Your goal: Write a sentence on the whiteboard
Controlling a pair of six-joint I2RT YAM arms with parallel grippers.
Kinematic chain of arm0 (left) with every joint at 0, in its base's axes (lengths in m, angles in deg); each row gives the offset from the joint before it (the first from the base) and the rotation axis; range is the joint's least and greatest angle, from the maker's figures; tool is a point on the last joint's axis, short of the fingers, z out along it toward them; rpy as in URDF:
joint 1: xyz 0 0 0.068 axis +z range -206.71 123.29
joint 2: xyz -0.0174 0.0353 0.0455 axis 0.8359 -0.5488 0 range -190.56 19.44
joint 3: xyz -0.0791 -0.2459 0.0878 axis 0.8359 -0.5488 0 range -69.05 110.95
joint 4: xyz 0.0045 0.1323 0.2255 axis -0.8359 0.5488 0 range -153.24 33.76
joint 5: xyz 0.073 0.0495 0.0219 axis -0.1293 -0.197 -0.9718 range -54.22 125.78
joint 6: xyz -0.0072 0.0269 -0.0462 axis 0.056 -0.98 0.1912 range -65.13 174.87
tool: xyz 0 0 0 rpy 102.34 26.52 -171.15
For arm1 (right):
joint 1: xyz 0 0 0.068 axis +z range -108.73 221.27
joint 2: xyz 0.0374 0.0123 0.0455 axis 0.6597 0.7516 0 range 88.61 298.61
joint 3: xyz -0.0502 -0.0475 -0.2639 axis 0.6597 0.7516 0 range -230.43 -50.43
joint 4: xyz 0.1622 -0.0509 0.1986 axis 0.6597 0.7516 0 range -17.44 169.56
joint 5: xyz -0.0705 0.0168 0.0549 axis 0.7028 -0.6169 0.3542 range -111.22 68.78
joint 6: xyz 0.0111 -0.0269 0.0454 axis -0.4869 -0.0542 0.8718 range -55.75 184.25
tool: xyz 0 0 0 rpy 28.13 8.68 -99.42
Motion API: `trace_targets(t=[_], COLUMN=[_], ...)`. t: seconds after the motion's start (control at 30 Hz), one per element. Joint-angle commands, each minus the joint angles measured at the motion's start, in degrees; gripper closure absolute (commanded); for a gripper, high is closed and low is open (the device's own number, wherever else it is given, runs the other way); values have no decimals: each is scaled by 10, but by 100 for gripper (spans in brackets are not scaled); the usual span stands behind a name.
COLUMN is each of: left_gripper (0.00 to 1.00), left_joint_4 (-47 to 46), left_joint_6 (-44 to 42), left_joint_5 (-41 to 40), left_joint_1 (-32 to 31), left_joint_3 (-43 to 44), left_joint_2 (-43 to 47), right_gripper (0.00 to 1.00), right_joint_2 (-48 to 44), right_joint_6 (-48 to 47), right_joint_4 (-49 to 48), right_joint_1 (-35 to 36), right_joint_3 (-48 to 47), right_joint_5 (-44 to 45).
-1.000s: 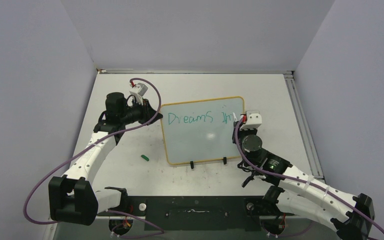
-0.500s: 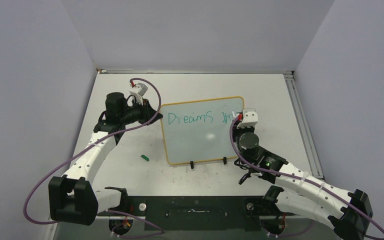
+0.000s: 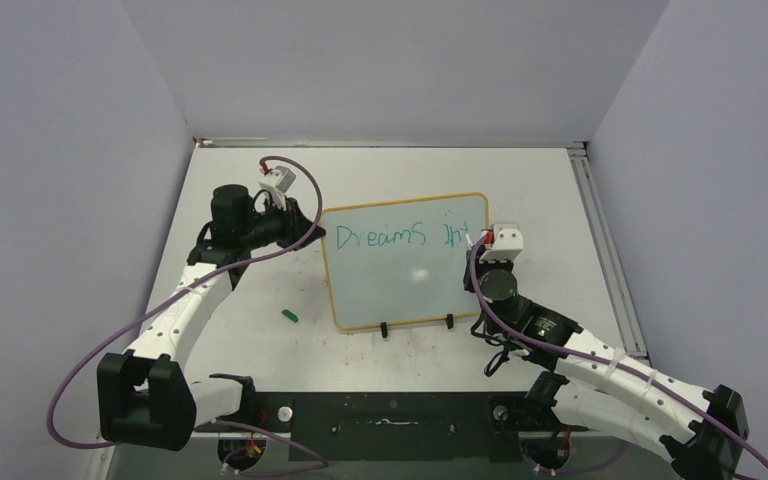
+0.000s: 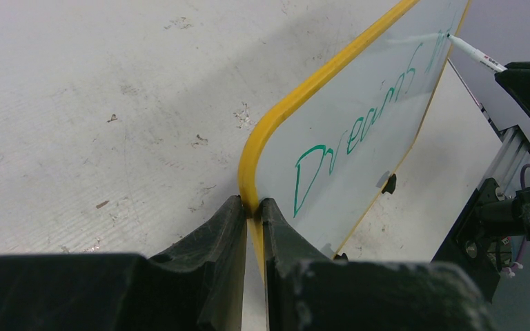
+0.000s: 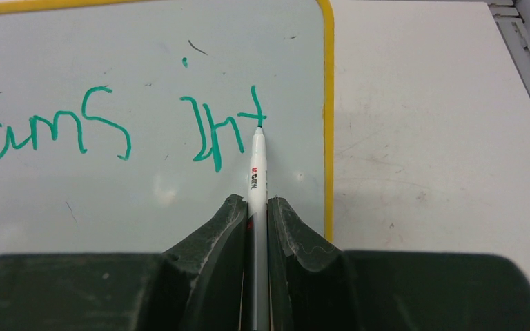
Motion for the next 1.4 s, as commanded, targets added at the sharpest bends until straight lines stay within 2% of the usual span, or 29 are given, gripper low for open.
trace_targets(t=[0.0,0.27,0.47,0.67,0.97,1.27,1.37], left_gripper=[100,100,100,100,100,100,100], left_joint_4=[0,0,-1,0,0,0,0], left_joint_6=[-3,-3,-3,-3,-4,-4,-4], left_joint_5=[7,6,6,6,6,7,7], left_joint_1=[-10,-10,-10,-10,-10,-10,-10], left_joint_3=[22,22,20,21,21,21,20], left_joint_2=[10,12,13,13,14,14,13], right_gripper=[95,95,95,95,95,95,95], right_joint_2=[-6,-5,-13,-29,-4,0,-4], right_joint_6=[46,59,9,-33,-62,-50,-32], right_joint_4=[42,68,42,-9,-53,-39,-4], right_joint_1=[14,30,28,23,1,-3,-3], right_joint_3=[8,3,-14,-16,-17,-17,-15], right_joint_5=[0,40,71,61,35,15,12])
